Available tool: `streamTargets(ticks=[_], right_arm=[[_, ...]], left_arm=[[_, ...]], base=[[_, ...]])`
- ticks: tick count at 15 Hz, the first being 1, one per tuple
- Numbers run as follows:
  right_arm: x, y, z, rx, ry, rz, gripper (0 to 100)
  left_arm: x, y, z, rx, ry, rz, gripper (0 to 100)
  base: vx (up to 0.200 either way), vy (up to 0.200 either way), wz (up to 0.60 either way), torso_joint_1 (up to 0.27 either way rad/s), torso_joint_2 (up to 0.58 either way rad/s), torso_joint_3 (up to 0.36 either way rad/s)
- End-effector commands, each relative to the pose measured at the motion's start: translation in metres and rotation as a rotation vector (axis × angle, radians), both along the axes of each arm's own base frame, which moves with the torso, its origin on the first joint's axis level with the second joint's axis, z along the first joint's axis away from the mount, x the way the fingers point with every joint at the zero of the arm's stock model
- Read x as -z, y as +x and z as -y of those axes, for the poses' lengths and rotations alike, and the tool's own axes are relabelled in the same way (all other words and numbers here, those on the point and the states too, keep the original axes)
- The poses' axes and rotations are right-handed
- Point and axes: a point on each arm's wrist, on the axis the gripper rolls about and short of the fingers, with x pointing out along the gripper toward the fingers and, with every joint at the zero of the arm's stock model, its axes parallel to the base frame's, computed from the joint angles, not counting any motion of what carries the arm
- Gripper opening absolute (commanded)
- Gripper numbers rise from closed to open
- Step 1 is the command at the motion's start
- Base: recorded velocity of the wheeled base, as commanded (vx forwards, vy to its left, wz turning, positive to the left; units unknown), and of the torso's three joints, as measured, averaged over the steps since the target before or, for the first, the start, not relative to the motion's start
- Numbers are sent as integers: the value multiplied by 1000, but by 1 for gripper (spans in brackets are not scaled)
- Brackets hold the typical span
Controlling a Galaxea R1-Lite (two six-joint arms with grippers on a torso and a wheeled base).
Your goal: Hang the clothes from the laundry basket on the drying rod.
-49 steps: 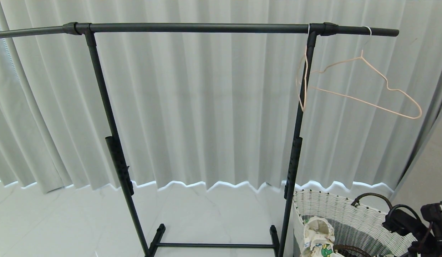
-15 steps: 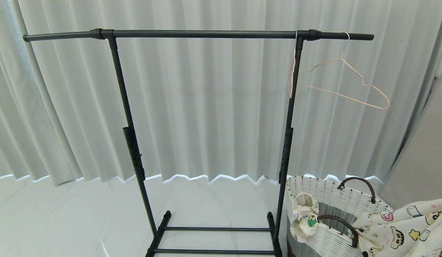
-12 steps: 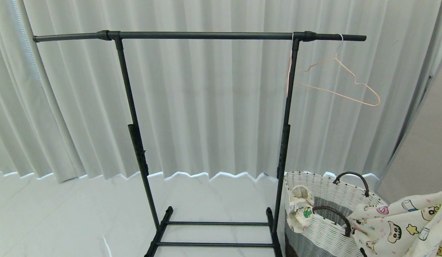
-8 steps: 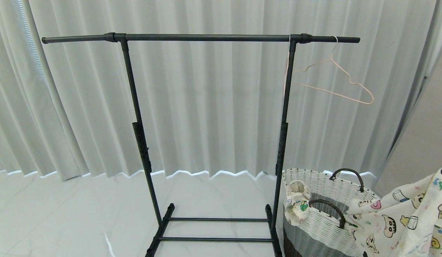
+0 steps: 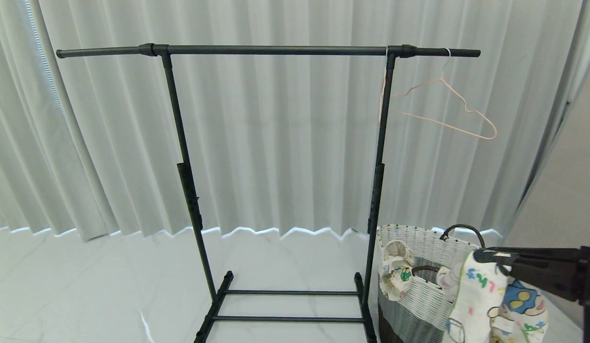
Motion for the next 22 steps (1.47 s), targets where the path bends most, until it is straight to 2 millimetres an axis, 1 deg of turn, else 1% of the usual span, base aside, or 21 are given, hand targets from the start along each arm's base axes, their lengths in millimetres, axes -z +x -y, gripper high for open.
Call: streamTargets(ticks=[1, 3, 5, 6, 7, 9, 10, 11, 12, 13, 14, 15, 16, 17, 18, 19, 20, 21, 22], right_arm=[[16, 5, -48, -73, 26, -101, 0], [20, 15, -67, -76, 47, -92, 0], [25, 24, -83, -78, 65, -80, 0], [27, 26, -88, -79, 73, -73, 0], [30, 32, -99, -81, 98, -56, 0], [31, 35, -108, -82, 129, -35, 0], [31, 33, -113, -93, 145, -24, 0], [30, 29, -116, -103, 150, -18, 0], [31, 26, -119, -112, 147, -17, 0], [30, 22, -121, -119, 145, -12, 0], [31, 19, -122, -118, 140, -6, 0], [31, 13, -124, -138, 128, 10, 0], [30, 9, -125, -143, 105, 46, 0], [29, 8, -126, -147, 95, 67, 0], [27, 8, -126, -148, 87, 89, 0], [26, 8, -125, -150, 88, 94, 0], [22, 7, -124, -151, 98, 103, 0], [20, 8, -124, -148, 103, 106, 0], [17, 8, -124, -144, 114, 111, 0]], left_arm=[[0, 0, 0, -1, 3, -1, 100], [0, 0, 0, -1, 6, 1, 100], [0, 0, 0, -1, 3, 1, 100], [0, 0, 0, -1, 5, 1, 100], [0, 0, 0, 1, 5, 2, 100], [0, 0, 0, 1, 5, 2, 100], [-28, -4, 1, 66, -32, 76, 100], [-64, 2, 1, 151, -143, 53, 100], [-107, 9, 1, 192, -176, 88, 100], [-138, 18, 2, 246, -171, 93, 100], [-158, 25, 4, 339, -126, 101, 100], [-169, 31, 8, 479, -43, 106, 100], [-173, 48, 17, 708, 97, 91, 100], [-171, 61, 23, 803, 170, 68, 100], [-167, 79, 32, 875, 223, 19, 100], [-167, 86, 37, 907, 229, -3, 100], [-173, 109, 55, 981, 220, -68, 100], [-177, 125, 68, 1018, 210, -109, 100], [-176, 134, 81, 1062, 172, -166, 100]], base=[[0, 0, 0, 0, 0, 0], [0, 0, 0, 0, 0, 0], [0, 0, 0, 0, 0, 0], [0, 0, 0, 0, 0, 0], [0, 0, 0, 0, 0, 0], [0, 0, 0, 0, 0, 0], [0, 0, 0, 0, 0, 0], [0, 0, 0, 0, 0, 0], [0, 0, 0, 0, 0, 0], [0, 0, 0, 0, 0, 0], [0, 0, 0, 0, 0, 0], [0, 0, 0, 0, 0, 0], [0, 0, 0, 0, 0, 0], [0, 0, 0, 0, 0, 0], [0, 0, 0, 0, 0, 0], [0, 0, 0, 0, 0, 0], [0, 0, 0, 0, 0, 0], [0, 0, 0, 0, 0, 0], [0, 0, 0, 0, 0, 0]])
